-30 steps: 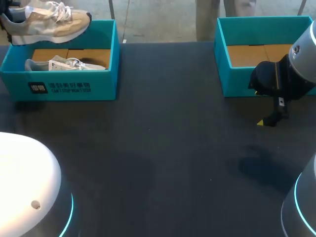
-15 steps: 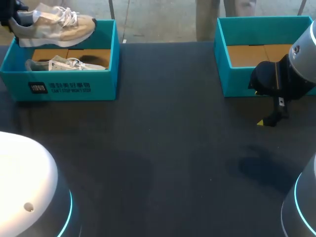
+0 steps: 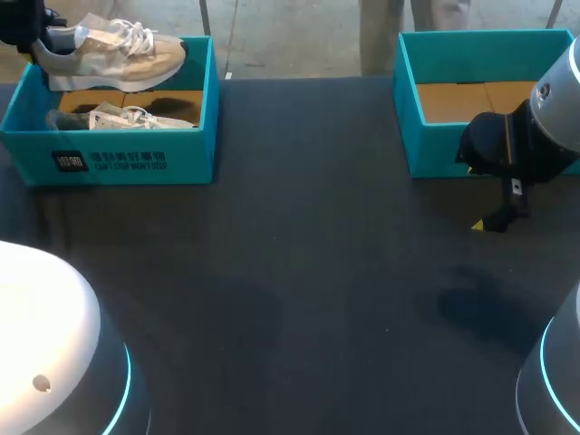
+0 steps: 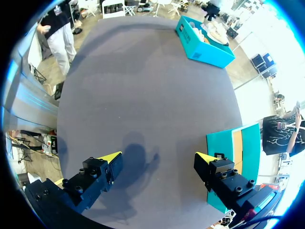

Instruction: Take the shoe out of the shoebox, open the shoe tongue, remove and reinsert the insole, then place the shoe into the shoebox

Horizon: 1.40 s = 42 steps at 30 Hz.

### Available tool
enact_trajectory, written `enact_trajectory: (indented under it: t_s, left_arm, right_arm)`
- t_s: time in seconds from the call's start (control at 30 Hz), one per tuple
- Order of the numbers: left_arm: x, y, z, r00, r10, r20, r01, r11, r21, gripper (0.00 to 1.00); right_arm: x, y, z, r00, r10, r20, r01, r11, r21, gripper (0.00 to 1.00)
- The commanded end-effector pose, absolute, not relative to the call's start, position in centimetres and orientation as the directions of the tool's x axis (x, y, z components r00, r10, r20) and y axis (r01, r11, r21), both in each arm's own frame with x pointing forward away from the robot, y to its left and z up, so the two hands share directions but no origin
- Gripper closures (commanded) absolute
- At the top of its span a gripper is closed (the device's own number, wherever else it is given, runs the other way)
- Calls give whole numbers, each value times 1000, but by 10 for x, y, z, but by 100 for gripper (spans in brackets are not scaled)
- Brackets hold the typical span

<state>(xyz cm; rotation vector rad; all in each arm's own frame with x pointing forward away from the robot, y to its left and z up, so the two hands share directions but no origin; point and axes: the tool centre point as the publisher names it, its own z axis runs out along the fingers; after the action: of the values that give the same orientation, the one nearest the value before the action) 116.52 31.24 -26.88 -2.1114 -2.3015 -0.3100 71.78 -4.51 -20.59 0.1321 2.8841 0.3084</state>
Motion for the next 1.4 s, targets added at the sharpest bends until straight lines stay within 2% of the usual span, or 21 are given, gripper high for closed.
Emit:
enact_trajectory:
  t_s: [0.03,1.4]
  left_arm:
    - [1174,311,-275,-98,986,138,987,79,141,100]
    - [1197,285,-351,-65,984,168,989,42,139,100]
  right_arm:
    - [718,-45,-207,-967,115,-226,65,974,217,0]
    - [718,-45,-207,-967,115,-226,65,974,217,0]
